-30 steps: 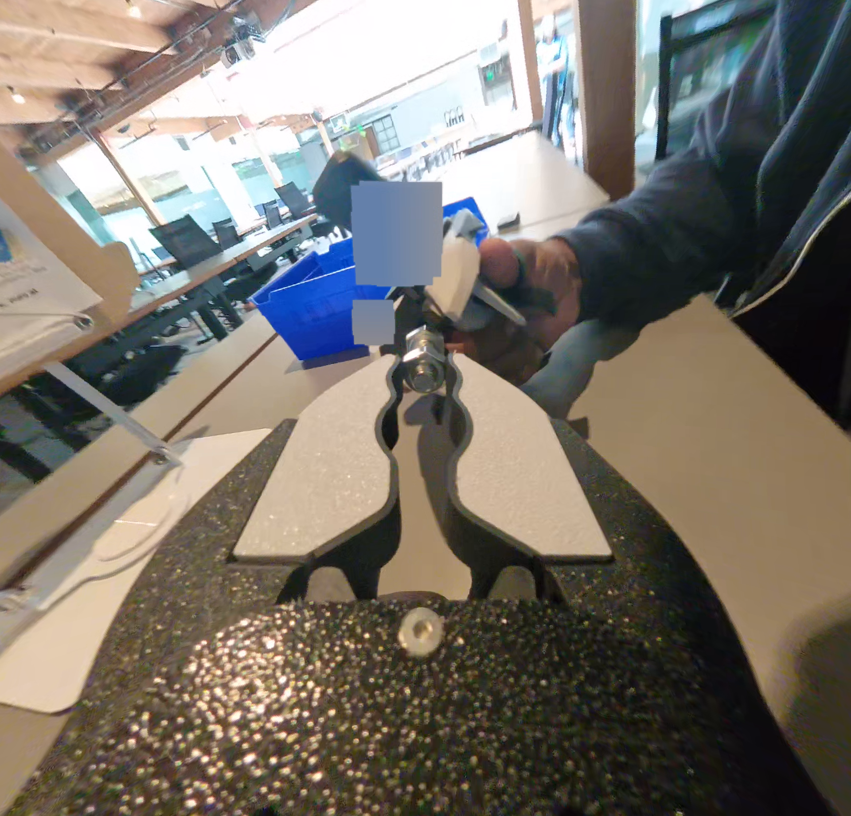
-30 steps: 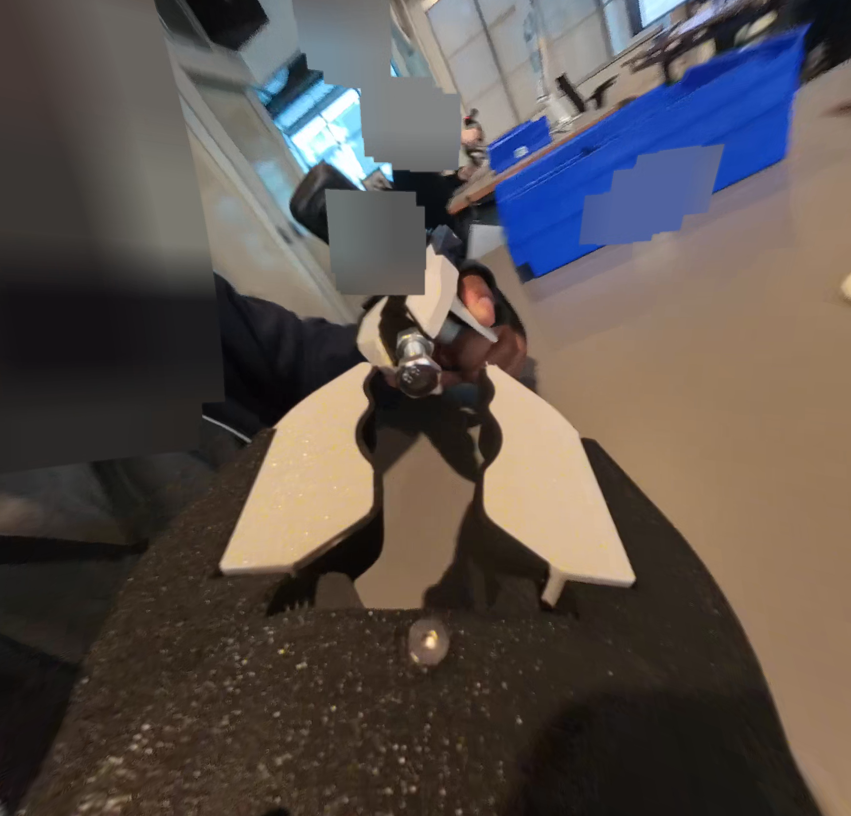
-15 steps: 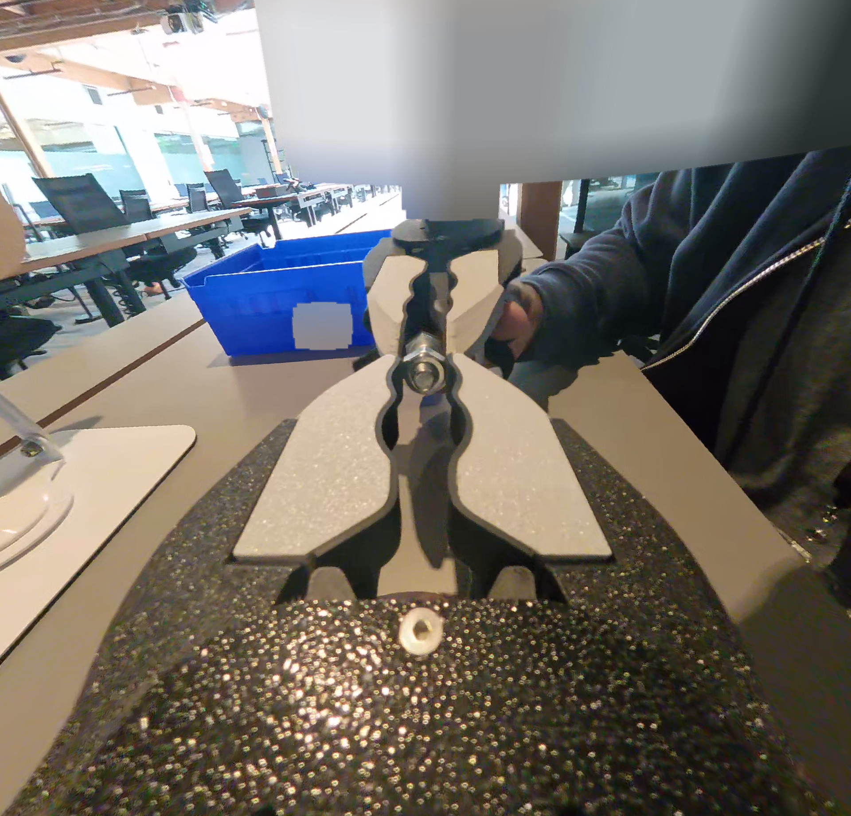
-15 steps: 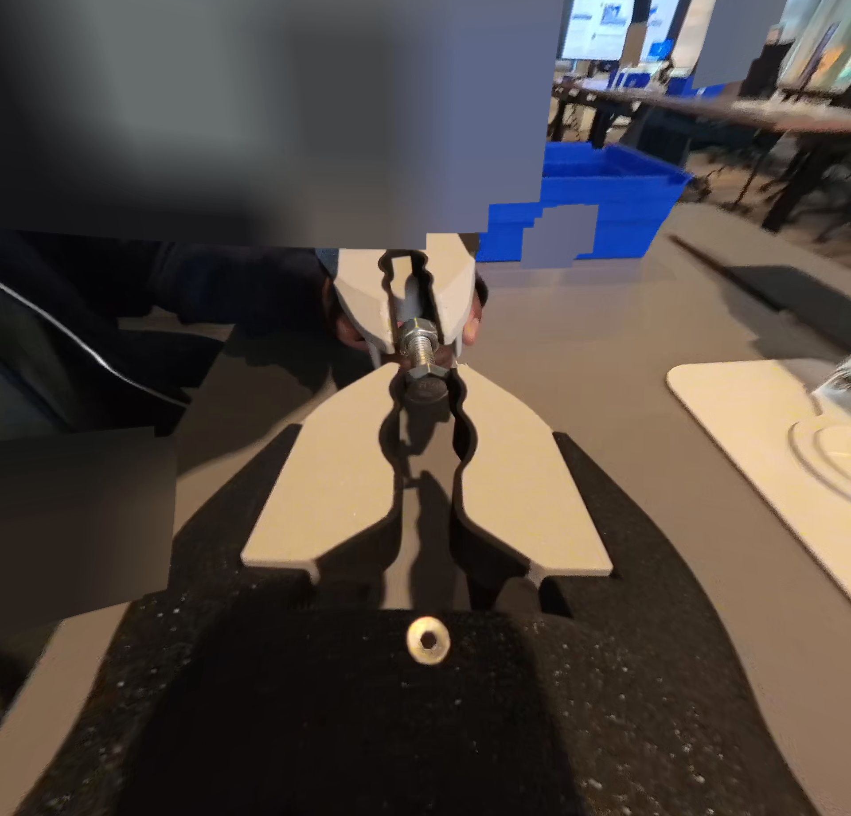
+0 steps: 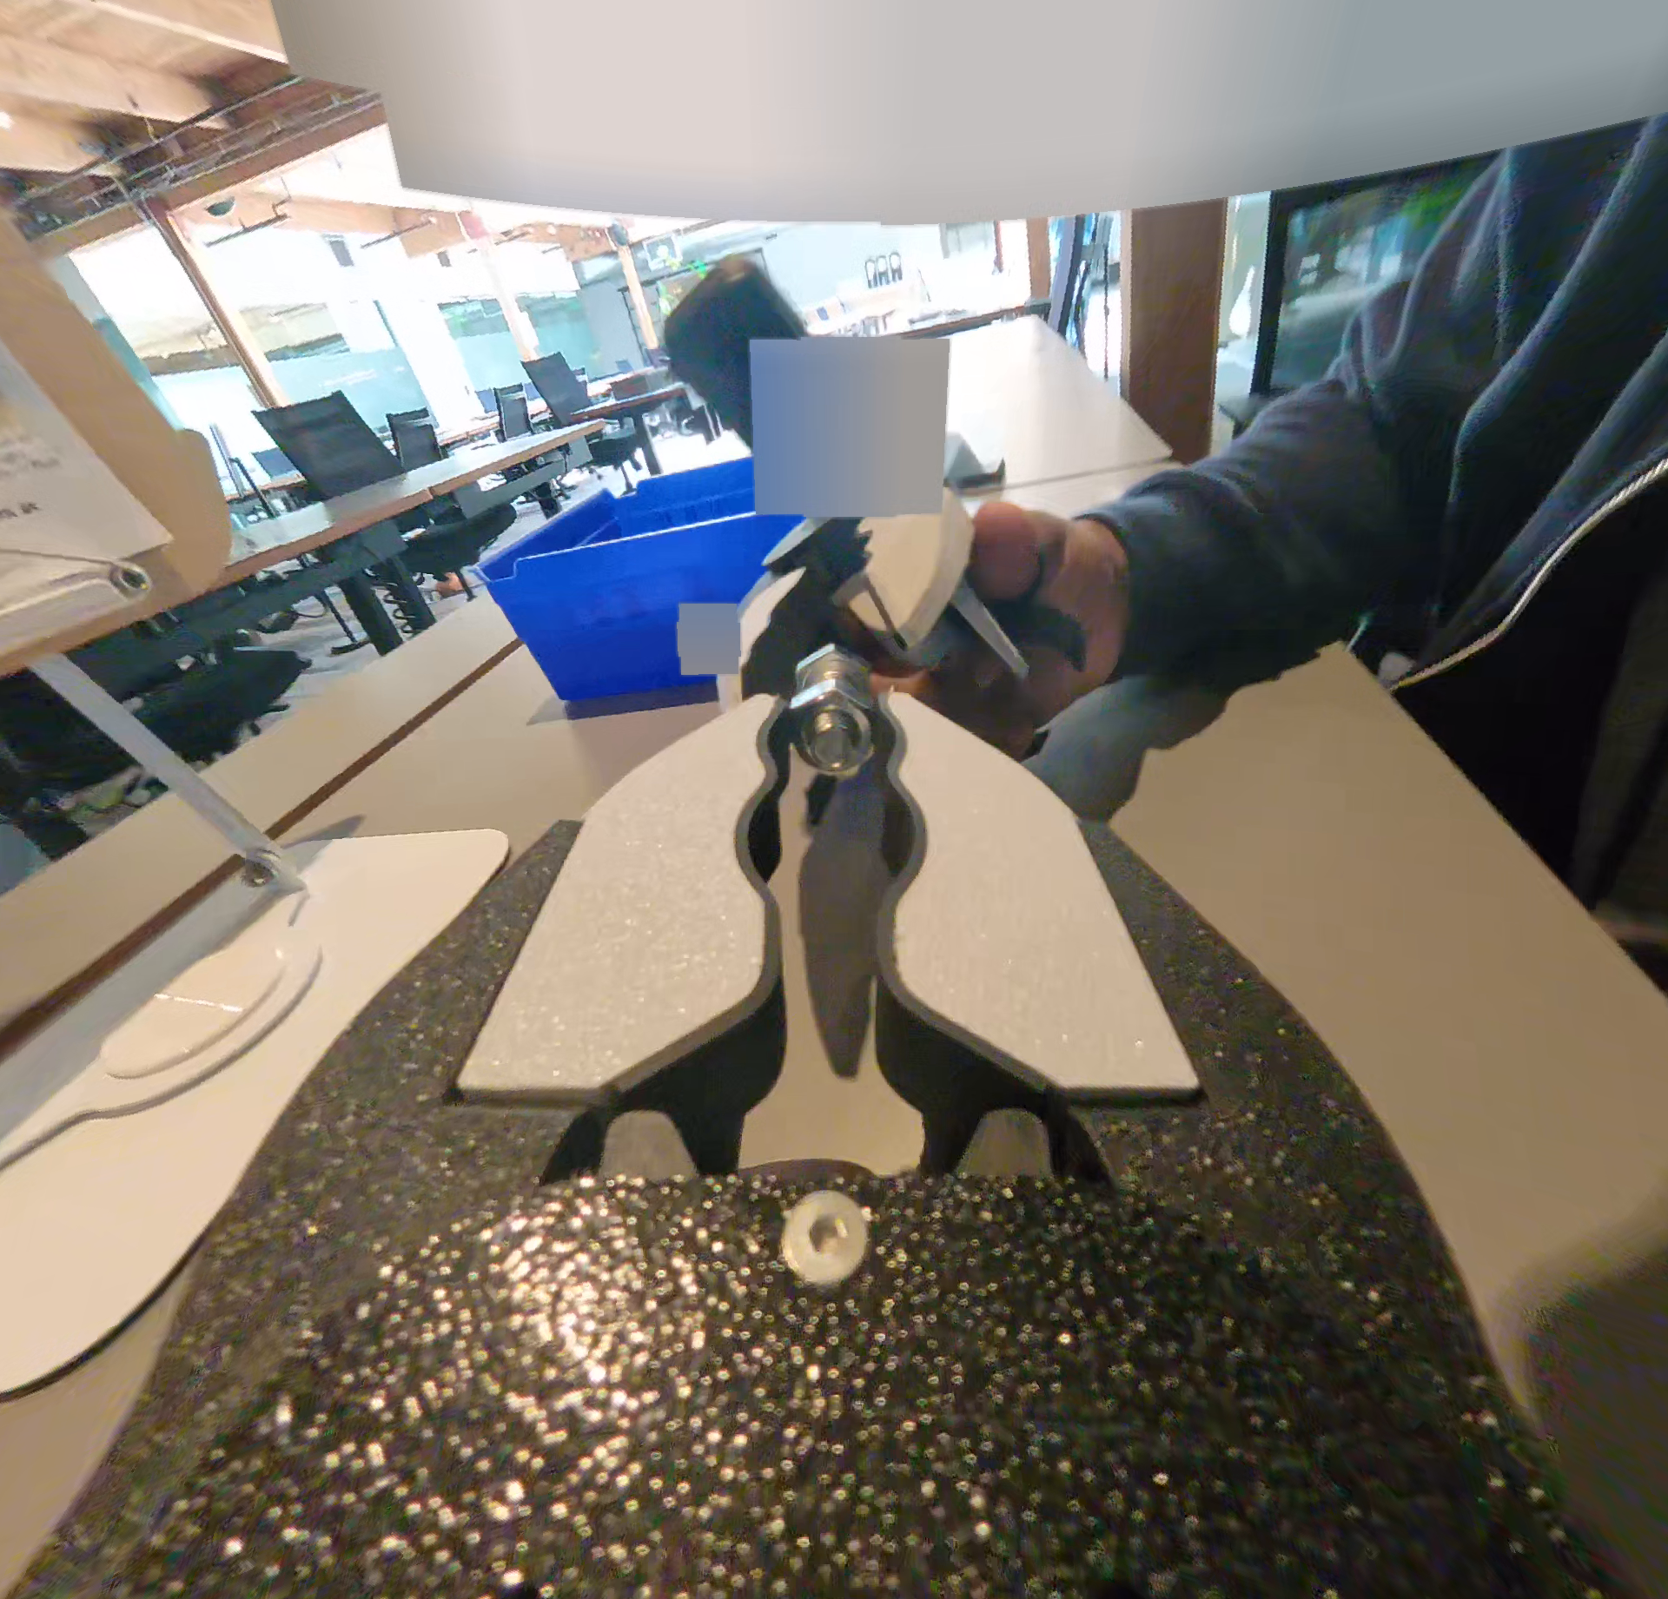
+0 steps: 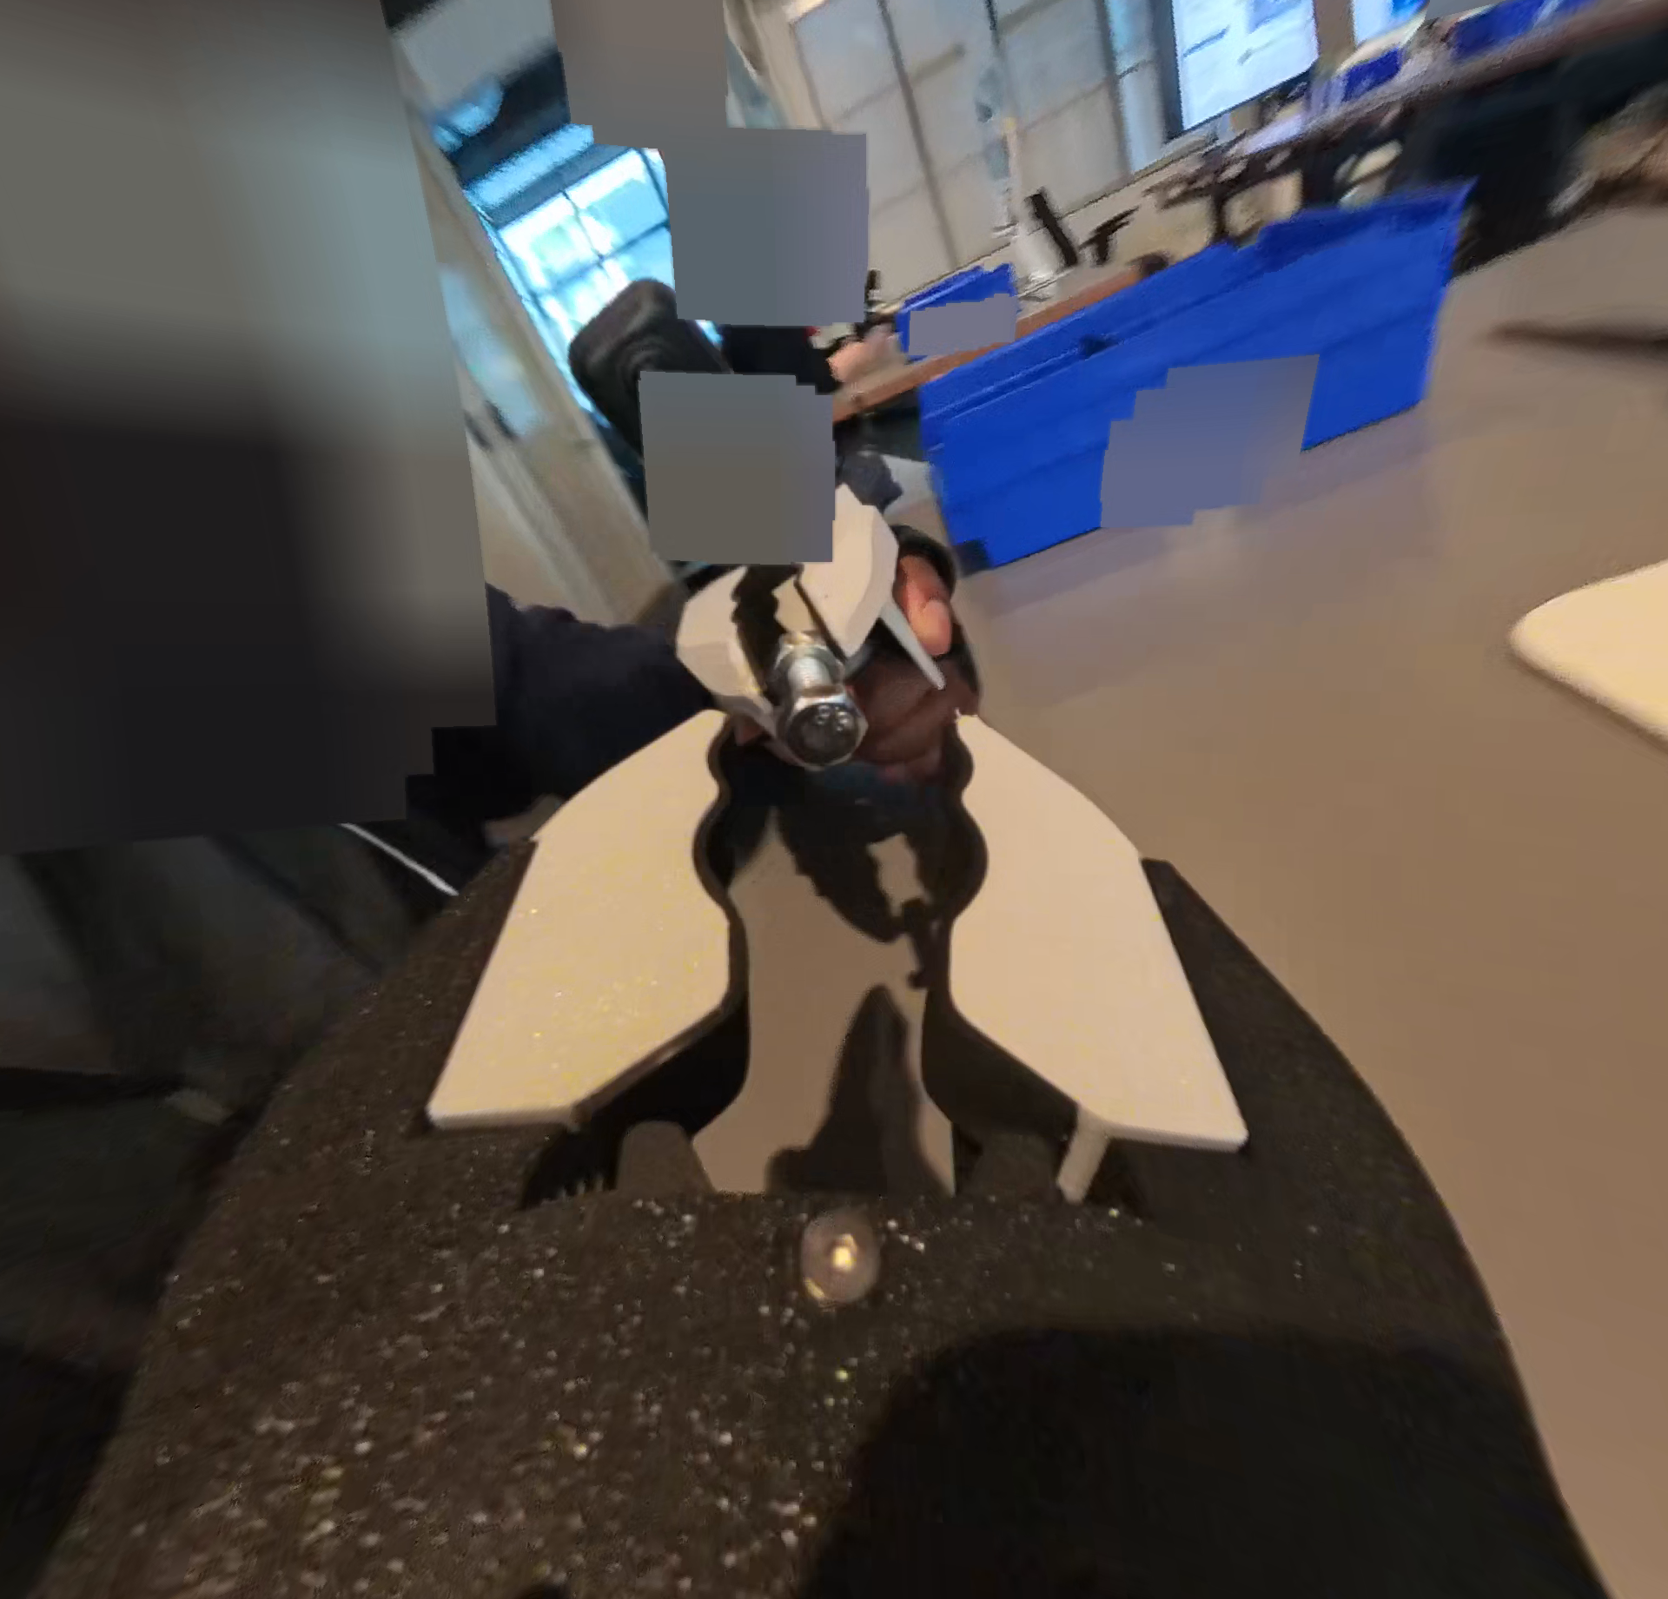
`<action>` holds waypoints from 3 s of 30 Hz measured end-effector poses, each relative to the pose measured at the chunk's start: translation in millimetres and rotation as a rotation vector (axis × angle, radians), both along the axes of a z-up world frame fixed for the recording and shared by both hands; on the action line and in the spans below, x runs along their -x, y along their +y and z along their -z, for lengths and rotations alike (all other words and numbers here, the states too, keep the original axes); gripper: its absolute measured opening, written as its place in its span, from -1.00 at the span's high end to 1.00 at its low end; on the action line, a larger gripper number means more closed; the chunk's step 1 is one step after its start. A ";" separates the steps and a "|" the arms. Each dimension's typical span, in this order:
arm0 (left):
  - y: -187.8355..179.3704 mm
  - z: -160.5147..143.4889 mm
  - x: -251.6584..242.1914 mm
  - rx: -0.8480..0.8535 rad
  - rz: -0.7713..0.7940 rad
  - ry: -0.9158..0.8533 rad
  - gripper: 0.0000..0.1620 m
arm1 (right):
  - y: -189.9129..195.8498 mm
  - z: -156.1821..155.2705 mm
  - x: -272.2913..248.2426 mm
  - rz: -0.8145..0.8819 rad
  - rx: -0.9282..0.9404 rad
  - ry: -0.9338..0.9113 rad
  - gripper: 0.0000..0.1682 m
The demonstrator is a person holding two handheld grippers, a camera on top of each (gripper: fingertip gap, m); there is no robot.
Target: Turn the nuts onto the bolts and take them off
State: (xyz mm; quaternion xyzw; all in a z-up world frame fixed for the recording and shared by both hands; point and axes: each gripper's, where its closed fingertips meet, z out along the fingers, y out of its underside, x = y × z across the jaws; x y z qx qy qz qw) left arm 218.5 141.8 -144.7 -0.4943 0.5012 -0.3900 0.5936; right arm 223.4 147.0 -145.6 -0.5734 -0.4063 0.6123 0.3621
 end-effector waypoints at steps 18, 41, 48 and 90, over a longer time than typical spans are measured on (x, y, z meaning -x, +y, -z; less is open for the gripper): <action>-8.1 -1.9 -2.5 0.024 0.057 -0.022 0.79 | -13.3 -0.7 3.5 -0.026 -0.050 -0.036 0.80; -5.7 -14.4 1.6 0.130 0.085 -0.139 0.80 | -12.8 -9.4 4.2 0.067 -0.334 -0.019 0.72; -9.2 -12.5 -0.5 0.100 0.093 -0.121 0.79 | -14.1 -8.3 7.0 0.045 -0.244 -0.056 0.80; 47.2 -13.9 5.1 0.139 0.067 -0.173 0.80 | 38.0 -10.0 13.9 0.085 -0.496 0.032 0.71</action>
